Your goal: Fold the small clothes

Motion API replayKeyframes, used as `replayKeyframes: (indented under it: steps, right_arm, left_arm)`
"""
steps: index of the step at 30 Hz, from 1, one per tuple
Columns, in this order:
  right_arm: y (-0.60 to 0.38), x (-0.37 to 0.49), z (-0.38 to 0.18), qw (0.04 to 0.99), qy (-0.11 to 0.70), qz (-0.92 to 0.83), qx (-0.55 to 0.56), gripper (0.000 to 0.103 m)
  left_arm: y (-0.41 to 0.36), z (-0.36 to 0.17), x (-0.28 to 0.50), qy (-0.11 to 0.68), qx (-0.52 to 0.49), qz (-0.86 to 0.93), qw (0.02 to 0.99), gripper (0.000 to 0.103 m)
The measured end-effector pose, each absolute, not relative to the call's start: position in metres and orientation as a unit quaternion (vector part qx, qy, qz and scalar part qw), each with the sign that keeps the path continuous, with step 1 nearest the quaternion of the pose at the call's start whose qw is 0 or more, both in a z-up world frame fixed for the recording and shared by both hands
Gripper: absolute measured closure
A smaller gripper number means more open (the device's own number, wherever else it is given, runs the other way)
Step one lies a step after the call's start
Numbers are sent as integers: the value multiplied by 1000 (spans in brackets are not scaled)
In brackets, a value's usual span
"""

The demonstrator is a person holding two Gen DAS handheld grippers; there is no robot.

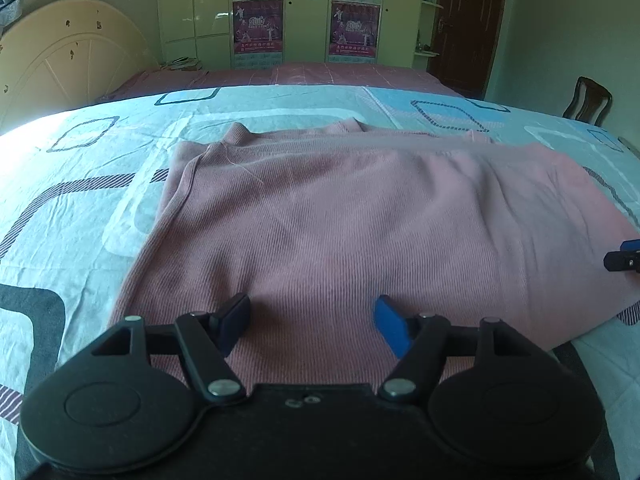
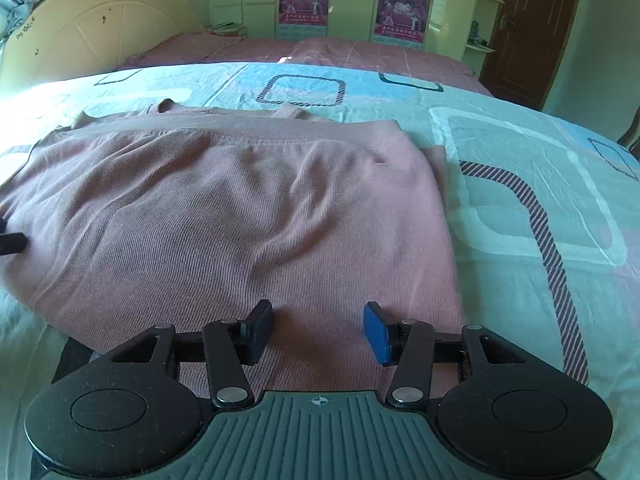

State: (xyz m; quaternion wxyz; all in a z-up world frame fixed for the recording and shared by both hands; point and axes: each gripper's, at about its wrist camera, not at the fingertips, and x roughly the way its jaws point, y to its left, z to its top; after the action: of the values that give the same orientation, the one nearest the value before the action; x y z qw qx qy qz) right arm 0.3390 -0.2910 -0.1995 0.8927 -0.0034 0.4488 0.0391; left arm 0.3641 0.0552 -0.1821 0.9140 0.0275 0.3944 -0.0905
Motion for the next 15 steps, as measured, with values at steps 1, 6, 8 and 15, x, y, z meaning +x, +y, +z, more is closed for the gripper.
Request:
replayKeyframes:
  steps: [1, 6, 8, 15]
  right_arm:
    - [-290, 336, -201, 893, 448, 32, -13, 54]
    - [-290, 331, -200, 887, 460, 38, -22, 54]
    - [-290, 329, -190, 894, 446, 41, -7, 54]
    - [-275, 337, -193, 882, 468, 47, 0, 54]
  left_arm:
    - [54, -181, 365, 396, 26, -88, 913, 34]
    - [54, -180, 365, 406, 24, -79, 910, 33]
    - [54, -179, 366, 410, 23, -76, 909, 32]
    - [54, -177, 368, 420, 24, -75, 904, 28]
